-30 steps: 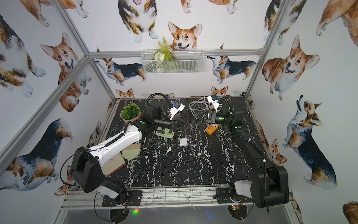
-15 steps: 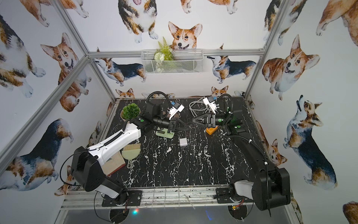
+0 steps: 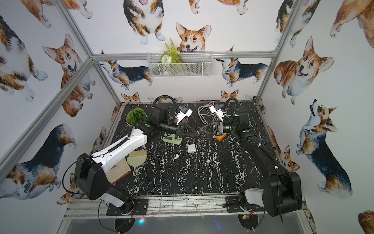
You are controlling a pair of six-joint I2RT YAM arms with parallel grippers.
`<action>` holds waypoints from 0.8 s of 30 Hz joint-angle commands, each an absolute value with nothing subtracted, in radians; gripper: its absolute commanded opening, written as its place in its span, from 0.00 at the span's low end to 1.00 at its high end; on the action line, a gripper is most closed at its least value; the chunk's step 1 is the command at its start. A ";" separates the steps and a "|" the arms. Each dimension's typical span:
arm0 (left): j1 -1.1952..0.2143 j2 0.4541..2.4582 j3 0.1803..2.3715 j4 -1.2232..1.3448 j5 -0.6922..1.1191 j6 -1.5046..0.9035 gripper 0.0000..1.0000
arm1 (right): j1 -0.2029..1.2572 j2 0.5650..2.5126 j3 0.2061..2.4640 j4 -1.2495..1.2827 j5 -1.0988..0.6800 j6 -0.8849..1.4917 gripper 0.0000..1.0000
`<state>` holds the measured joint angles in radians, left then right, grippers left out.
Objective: Charge the electronic scale
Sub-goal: Pick up the charging cable from the center of the board.
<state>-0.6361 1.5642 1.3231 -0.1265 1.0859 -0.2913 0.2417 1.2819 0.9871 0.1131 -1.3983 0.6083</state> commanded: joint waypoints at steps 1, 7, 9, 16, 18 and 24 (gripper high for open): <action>-0.635 1.561 1.335 -0.127 1.100 -0.285 0.00 | 0.247 1.276 0.989 0.091 -1.417 0.576 0.31; -0.635 1.563 1.338 -0.126 1.095 -0.290 0.00 | 0.256 1.276 0.994 0.071 -1.411 0.565 0.21; -0.635 1.564 1.338 -0.122 1.085 -0.295 0.00 | 0.259 1.277 1.000 0.054 -1.415 0.558 0.19; -0.635 1.569 1.331 -0.090 1.086 -0.322 0.00 | 0.261 1.274 1.020 -0.024 -1.401 0.499 0.04; -0.635 1.571 1.331 -0.089 1.085 -0.319 0.09 | 0.261 1.274 1.027 -0.031 -1.393 0.497 0.00; -0.607 1.559 1.298 -0.121 0.950 -0.272 0.55 | 0.247 1.268 1.047 -0.116 -1.322 0.455 0.00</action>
